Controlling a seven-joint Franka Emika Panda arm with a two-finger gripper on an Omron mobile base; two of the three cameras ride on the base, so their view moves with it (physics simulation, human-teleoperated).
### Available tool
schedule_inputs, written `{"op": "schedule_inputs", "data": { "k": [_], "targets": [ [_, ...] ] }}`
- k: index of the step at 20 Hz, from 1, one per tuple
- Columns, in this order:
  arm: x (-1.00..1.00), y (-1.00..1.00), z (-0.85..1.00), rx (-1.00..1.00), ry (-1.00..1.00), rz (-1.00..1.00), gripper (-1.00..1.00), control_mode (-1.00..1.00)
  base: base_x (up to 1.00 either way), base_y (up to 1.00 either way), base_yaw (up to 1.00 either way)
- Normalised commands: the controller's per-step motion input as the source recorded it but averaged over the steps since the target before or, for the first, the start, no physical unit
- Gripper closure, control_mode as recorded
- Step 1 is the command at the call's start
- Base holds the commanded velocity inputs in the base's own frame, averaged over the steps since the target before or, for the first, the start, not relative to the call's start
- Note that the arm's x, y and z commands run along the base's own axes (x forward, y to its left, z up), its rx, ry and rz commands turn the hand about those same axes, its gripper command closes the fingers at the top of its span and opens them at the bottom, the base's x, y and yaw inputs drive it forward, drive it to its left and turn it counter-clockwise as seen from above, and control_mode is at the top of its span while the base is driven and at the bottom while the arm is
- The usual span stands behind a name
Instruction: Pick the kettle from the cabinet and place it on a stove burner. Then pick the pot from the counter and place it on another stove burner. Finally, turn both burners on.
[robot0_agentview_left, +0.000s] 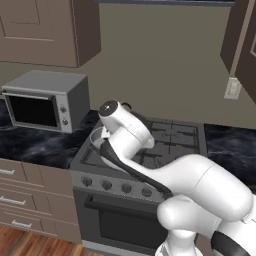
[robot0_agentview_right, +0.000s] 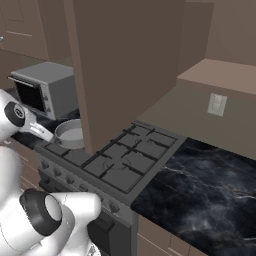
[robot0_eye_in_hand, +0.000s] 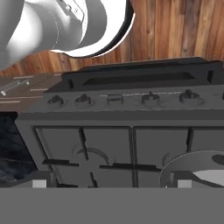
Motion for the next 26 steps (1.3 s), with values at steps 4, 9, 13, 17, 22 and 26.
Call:
{"op": "schedule_inputs", "data": {
  "k": [4, 9, 13, 17, 22, 26],
  "targets": [
    [-0.16, 0.05, 0.1, -0.08, 0.0, 0.0, -1.0, -1.0, 0.0, 0.0, 0.0],
    [-0.05, 0.1, 0.04, -0.09, 0.03, 0.0, -1.0, -1.0, 0.0, 0.0, 0.0],
    [-0.17, 0.15, -0.03, -0.06, -0.01, 0.0, -1.0, -1.0, 0.0, 0.0, 0.0],
    [-0.12, 0.25, -0.11, 0.0, -0.07, 0.0, -1.0, -1.0, 0.0, 0.0, 0.0],
    [-0.16, 0.2, -0.12, 0.0, -0.08, 0.0, -1.0, -1.0, 0.0, 0.0, 0.0],
    [-0.16, 0.16, -0.08, 0.0, -0.05, 0.0, -1.0, -1.0, 0.0, 0.0, 0.0]
  ]
}}
